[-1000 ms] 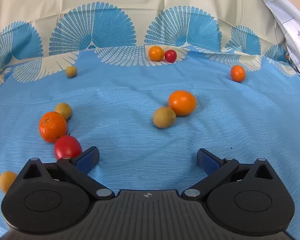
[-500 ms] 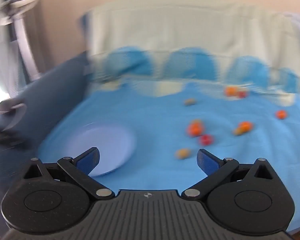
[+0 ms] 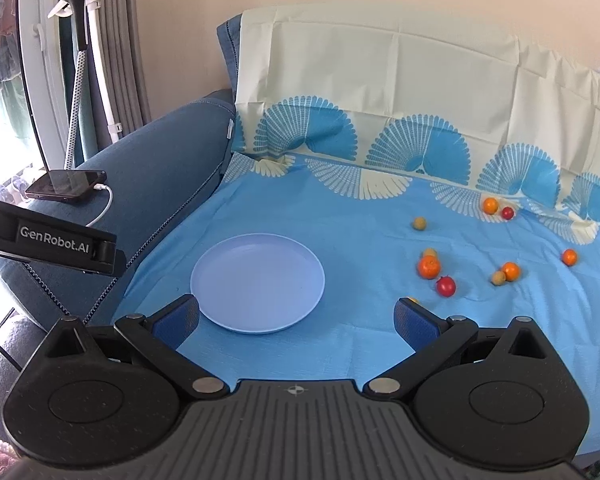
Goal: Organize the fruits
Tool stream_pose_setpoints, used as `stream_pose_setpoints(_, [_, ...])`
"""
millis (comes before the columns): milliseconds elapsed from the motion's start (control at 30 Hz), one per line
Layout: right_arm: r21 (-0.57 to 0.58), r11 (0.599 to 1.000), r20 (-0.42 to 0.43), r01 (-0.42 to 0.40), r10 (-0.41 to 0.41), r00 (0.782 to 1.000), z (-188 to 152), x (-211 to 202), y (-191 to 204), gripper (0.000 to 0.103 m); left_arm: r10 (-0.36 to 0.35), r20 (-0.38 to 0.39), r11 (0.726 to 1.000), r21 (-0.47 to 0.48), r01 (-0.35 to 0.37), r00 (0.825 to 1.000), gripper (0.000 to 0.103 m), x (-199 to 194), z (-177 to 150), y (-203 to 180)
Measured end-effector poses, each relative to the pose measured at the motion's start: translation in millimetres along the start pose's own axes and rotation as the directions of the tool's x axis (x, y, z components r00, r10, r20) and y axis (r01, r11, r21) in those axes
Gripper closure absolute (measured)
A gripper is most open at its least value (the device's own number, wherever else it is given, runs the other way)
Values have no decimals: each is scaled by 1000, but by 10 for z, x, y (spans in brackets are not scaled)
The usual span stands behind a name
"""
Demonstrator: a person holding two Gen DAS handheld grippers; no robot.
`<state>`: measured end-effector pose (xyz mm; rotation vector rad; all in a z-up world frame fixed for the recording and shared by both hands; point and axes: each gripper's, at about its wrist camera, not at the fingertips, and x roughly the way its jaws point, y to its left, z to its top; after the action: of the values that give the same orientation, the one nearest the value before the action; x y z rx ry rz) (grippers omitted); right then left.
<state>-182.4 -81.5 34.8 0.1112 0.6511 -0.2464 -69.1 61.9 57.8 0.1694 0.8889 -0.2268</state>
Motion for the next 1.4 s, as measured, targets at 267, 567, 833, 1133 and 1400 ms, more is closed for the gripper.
stream_pose_setpoints(267, [8,1000,-5,-1,1,1000,57,-43,-23,0,2,-15,1000,15,-2,1000,0,40,-45,-71])
stream_pose_setpoints(567, [19,1000,-7,-9,9,1000,76,-55,-41,0,-3,-13,999,36,3,1000,0,66,-67,-69])
stream_pose_setpoints(833, [19,1000,-8,-21,21,1000,68,-62,-32,0,0,-12,999,43,0,1000,0,63,-76,-66])
stream_pose_setpoints(1133, [27,999,-7,-31,31,999,75,-85,-24,0,7,-13,999,39,-7,1000,0,43,-96,-73])
stream_pose_setpoints(1400, [14,999,0,-40,40,999,76,-98,-4,0,14,-8,999,40,-13,1000,0,27,-115,-43])
